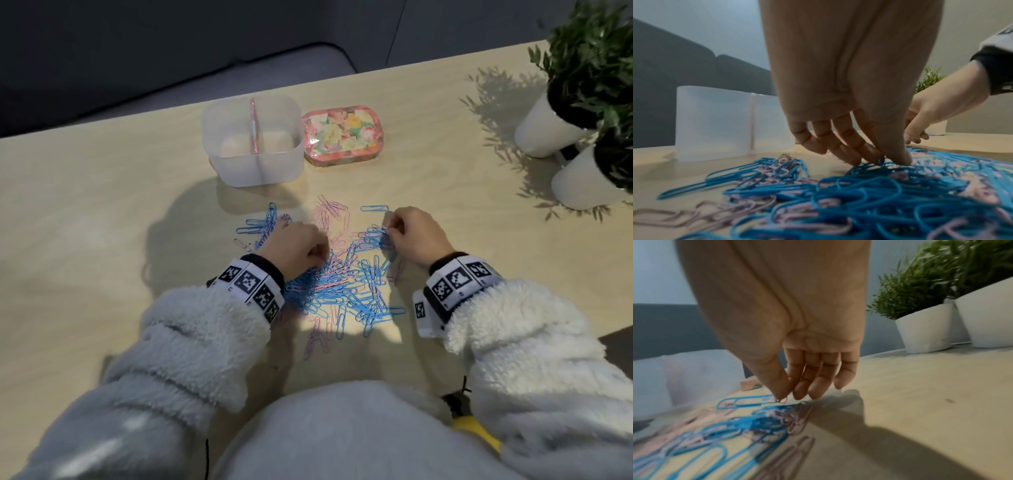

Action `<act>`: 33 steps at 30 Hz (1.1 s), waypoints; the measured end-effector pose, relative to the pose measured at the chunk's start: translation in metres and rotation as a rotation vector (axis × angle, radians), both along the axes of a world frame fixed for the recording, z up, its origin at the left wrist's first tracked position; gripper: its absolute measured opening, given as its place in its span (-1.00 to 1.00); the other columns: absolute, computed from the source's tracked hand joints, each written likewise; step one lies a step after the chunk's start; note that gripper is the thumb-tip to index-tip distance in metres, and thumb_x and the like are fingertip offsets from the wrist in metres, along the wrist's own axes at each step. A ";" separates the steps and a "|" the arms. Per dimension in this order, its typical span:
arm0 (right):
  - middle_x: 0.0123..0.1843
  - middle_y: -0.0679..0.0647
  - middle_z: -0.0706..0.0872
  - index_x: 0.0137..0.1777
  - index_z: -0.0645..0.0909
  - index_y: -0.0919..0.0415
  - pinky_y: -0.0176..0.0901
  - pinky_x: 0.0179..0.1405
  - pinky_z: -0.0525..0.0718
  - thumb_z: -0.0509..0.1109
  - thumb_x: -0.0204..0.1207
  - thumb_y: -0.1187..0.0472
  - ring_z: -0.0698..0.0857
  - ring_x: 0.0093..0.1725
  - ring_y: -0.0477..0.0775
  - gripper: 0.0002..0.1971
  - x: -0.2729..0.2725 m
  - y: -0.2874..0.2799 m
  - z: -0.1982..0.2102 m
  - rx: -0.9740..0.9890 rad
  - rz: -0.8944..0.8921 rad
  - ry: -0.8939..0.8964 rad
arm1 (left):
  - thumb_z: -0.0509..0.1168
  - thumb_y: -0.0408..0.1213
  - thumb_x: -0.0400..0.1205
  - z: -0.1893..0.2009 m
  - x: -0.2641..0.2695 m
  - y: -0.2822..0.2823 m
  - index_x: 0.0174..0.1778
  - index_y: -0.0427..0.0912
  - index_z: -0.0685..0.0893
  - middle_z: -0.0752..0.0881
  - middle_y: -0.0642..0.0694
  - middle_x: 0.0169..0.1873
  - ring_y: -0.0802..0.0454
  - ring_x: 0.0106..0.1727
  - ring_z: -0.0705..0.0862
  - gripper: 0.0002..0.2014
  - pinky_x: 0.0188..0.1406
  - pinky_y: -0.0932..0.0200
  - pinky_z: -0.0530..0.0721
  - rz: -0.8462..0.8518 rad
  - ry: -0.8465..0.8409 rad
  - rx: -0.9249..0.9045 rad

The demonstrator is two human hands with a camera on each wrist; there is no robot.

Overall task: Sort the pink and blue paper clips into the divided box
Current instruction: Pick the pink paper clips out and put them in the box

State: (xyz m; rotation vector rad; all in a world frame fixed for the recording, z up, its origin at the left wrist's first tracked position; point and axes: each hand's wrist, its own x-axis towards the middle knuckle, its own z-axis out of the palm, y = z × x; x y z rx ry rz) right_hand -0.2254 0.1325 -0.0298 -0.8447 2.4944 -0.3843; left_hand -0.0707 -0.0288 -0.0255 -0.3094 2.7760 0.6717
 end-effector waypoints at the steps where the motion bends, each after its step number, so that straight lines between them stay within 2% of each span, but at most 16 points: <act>1: -0.04 0.25 0.74 -0.25 0.58 0.11 0.06 0.03 0.61 0.30 0.40 0.34 0.67 0.04 0.32 -0.89 -0.001 0.004 0.002 -0.001 -0.006 -0.025 | 0.36 -0.15 0.53 0.000 0.002 0.000 -0.10 -0.04 0.72 0.70 0.00 -0.09 -0.02 0.05 0.63 -0.90 0.15 0.03 0.41 -0.006 -0.018 0.012; 4: 0.01 0.29 0.71 -0.24 0.62 0.14 0.07 0.03 0.59 0.28 0.40 0.36 0.65 0.07 0.35 -0.87 0.000 0.005 0.008 0.078 0.017 0.021 | 0.35 -0.14 0.54 0.000 0.002 -0.001 -0.09 -0.13 0.75 0.69 -0.14 -0.08 -0.13 0.02 0.64 -0.84 0.09 -0.02 0.55 0.102 0.047 0.057; 7: 0.09 0.31 0.66 0.03 0.66 0.26 0.09 0.10 0.59 0.29 0.42 0.35 0.62 0.12 0.35 -0.78 0.002 -0.014 0.011 -0.003 0.079 0.147 | 0.37 -0.19 0.53 0.000 -0.010 -0.008 0.11 -0.23 0.67 0.61 -0.24 0.09 -0.17 0.15 0.57 -0.72 0.19 -0.04 0.53 0.293 0.108 0.102; 8: 0.12 0.30 0.65 0.12 0.64 0.26 0.11 0.15 0.59 0.37 0.41 0.30 0.61 0.14 0.34 -0.73 0.004 -0.023 0.013 -0.031 0.126 0.110 | 0.40 -0.17 0.51 -0.001 -0.015 -0.009 0.21 -0.22 0.61 0.57 -0.24 0.17 -0.17 0.23 0.53 -0.62 0.27 -0.02 0.48 0.307 0.094 0.093; 10: 0.19 0.27 0.60 0.25 0.58 0.24 0.15 0.22 0.58 0.57 0.29 0.11 0.57 0.21 0.29 -0.48 0.006 -0.040 0.014 0.031 0.261 0.021 | 0.46 -0.09 0.44 -0.002 -0.023 -0.009 0.39 -0.19 0.47 0.48 -0.22 0.31 -0.17 0.34 0.45 -0.38 0.38 -0.02 0.40 0.270 0.025 0.050; 12: 0.21 0.24 0.55 0.25 0.55 0.24 0.16 0.21 0.56 0.64 0.18 0.01 0.51 0.22 0.28 -0.34 0.007 -0.054 0.011 0.134 0.366 0.033 | 0.49 -0.07 0.39 -0.006 -0.031 -0.009 0.43 -0.19 0.42 0.46 -0.22 0.32 -0.19 0.34 0.43 -0.29 0.40 -0.02 0.38 0.230 -0.007 -0.004; 14: 0.19 0.23 0.54 0.24 0.56 0.25 0.14 0.21 0.55 0.63 0.19 0.03 0.50 0.22 0.27 -0.37 0.009 -0.063 0.007 0.120 0.384 0.040 | 0.49 -0.15 0.40 -0.010 -0.037 -0.010 0.38 -0.19 0.50 0.51 -0.24 0.26 -0.21 0.27 0.50 -0.38 0.34 -0.02 0.45 0.231 0.022 0.005; 16: 0.16 0.25 0.57 0.22 0.61 0.26 0.08 0.20 0.55 0.58 0.28 0.10 0.53 0.20 0.28 -0.48 0.009 -0.068 0.004 0.025 0.348 0.018 | 0.45 -0.29 0.46 -0.010 -0.041 -0.013 0.28 -0.24 0.59 0.58 -0.28 0.19 -0.22 0.16 0.60 -0.54 0.23 0.00 0.54 0.242 0.064 0.065; 18: 0.13 0.25 0.62 0.21 0.65 0.22 0.01 0.16 0.54 0.52 0.38 0.17 0.57 0.18 0.26 -0.61 0.009 -0.069 0.003 -0.052 0.321 0.006 | 0.40 -0.38 0.49 -0.009 -0.040 -0.015 0.23 -0.26 0.63 0.62 -0.28 0.15 -0.22 0.10 0.65 -0.64 0.13 0.08 0.53 0.252 0.084 0.123; 21: 0.11 0.26 0.65 0.21 0.66 0.21 -0.03 0.16 0.51 0.52 0.38 0.15 0.58 0.16 0.26 -0.60 0.003 -0.064 0.002 -0.116 0.307 -0.004 | 0.41 -0.35 0.50 -0.010 -0.034 -0.025 0.24 -0.23 0.62 0.63 -0.23 0.17 -0.14 0.07 0.64 -0.63 0.08 0.16 0.52 0.338 0.105 0.193; 23: 0.13 0.25 0.60 0.22 0.62 0.24 0.02 0.18 0.53 0.59 0.28 0.04 0.53 0.18 0.26 -0.47 0.001 -0.061 0.003 -0.085 0.328 0.000 | 0.46 -0.28 0.47 -0.010 -0.030 -0.030 0.27 -0.24 0.60 0.62 -0.23 0.16 -0.14 0.07 0.64 -0.56 0.14 0.05 0.59 0.367 0.108 0.182; 25: 0.14 0.22 0.56 0.14 0.58 0.28 0.09 0.17 0.55 0.61 0.21 -0.01 0.49 0.16 0.24 -0.43 0.004 -0.062 0.002 -0.025 0.376 0.026 | 0.48 -0.21 0.44 -0.011 -0.029 -0.028 0.30 -0.24 0.58 0.60 -0.25 0.16 -0.17 0.11 0.61 -0.49 0.18 0.00 0.56 0.337 0.076 0.112; 27: 0.16 0.21 0.55 0.18 0.60 0.25 0.10 0.20 0.53 0.58 0.27 0.03 0.49 0.18 0.24 -0.48 0.011 -0.066 0.000 -0.002 0.410 0.041 | 0.46 -0.20 0.43 -0.011 -0.033 -0.022 0.32 -0.22 0.57 0.59 -0.23 0.18 -0.17 0.18 0.58 -0.47 0.21 0.03 0.51 0.322 0.064 0.078; 29: 0.16 0.24 0.57 0.25 0.61 0.24 0.03 0.20 0.52 0.52 0.38 0.12 0.53 0.20 0.24 -0.56 0.017 -0.070 -0.002 -0.025 0.406 0.054 | 0.43 -0.24 0.45 -0.011 -0.038 -0.016 0.28 -0.18 0.61 0.59 -0.24 0.16 -0.20 0.15 0.60 -0.55 0.19 -0.01 0.54 0.288 0.063 0.042; 31: 0.11 0.26 0.63 0.18 0.65 0.28 -0.04 0.09 0.49 0.44 0.46 0.22 0.59 0.16 0.26 -0.70 0.023 -0.072 -0.003 -0.068 0.372 0.080 | 0.39 -0.28 0.47 -0.010 -0.041 -0.013 0.18 -0.15 0.68 0.62 -0.26 0.08 -0.23 0.07 0.63 -0.67 0.11 -0.07 0.60 0.256 0.060 0.007; 33: 0.09 0.27 0.67 0.14 0.67 0.29 -0.04 0.05 0.48 0.38 0.50 0.29 0.62 0.13 0.27 -0.77 0.027 -0.072 -0.005 -0.087 0.329 0.088 | 0.35 -0.34 0.52 -0.008 -0.041 -0.013 0.13 -0.17 0.70 0.63 -0.27 0.08 -0.23 0.09 0.62 -0.74 0.12 -0.06 0.58 0.258 0.049 -0.004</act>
